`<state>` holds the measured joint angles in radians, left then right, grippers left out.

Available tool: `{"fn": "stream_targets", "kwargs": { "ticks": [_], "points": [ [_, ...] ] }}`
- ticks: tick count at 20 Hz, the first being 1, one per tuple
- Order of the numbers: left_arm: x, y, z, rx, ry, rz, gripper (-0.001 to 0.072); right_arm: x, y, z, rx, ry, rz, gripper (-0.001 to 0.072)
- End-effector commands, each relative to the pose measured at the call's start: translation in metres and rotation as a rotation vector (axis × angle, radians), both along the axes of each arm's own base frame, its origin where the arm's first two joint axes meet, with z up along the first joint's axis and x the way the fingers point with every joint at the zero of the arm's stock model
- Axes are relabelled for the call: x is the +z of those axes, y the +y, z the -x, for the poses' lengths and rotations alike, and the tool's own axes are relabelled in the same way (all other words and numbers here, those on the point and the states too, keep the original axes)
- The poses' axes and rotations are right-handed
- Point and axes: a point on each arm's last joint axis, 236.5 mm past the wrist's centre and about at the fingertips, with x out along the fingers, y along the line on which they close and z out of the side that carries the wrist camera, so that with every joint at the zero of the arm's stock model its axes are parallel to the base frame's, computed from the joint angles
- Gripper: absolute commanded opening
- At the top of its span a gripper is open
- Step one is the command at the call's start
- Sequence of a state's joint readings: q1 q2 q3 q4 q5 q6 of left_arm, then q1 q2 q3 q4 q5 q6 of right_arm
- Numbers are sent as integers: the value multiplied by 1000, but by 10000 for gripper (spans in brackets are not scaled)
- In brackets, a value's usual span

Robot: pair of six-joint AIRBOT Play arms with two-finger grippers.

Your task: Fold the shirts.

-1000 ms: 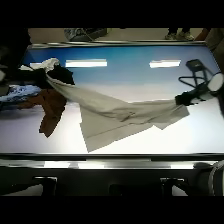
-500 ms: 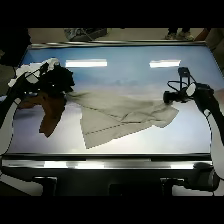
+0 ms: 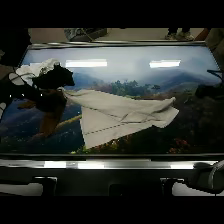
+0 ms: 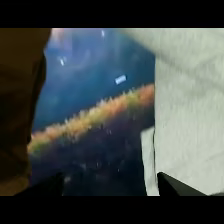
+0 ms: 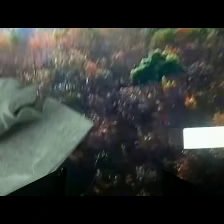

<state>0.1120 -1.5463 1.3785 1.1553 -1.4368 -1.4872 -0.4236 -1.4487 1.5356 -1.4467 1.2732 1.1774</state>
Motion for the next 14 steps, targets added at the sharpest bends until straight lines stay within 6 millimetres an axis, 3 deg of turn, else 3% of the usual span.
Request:
{"fn": "stream_targets", "kwargs": {
  "ticks": [1, 4, 7, 10, 13, 14],
  "points": [
    [-35, -38, 78, -47, 126, 95, 663, -30, 33, 59, 140, 230, -188, 670],
    [-65, -73, 127, -36, 187, 172, 661, -49, 78, 62, 187, 222, -381, 679],
    [-85, -107, 149, -31, 209, 216, 660, -73, 98, 80, 201, 280, -464, 687],
    [-91, -135, 146, -35, 159, 225, 659, -84, 115, 93, 239, 302, -531, 688],
    [-97, -149, 137, 7, 119, 196, 653, -100, 126, 99, 250, 328, -525, 689],
    [-99, -151, 134, 20, 104, 188, 619, -105, 133, 99, 268, 333, -522, 690]
  ]
}}
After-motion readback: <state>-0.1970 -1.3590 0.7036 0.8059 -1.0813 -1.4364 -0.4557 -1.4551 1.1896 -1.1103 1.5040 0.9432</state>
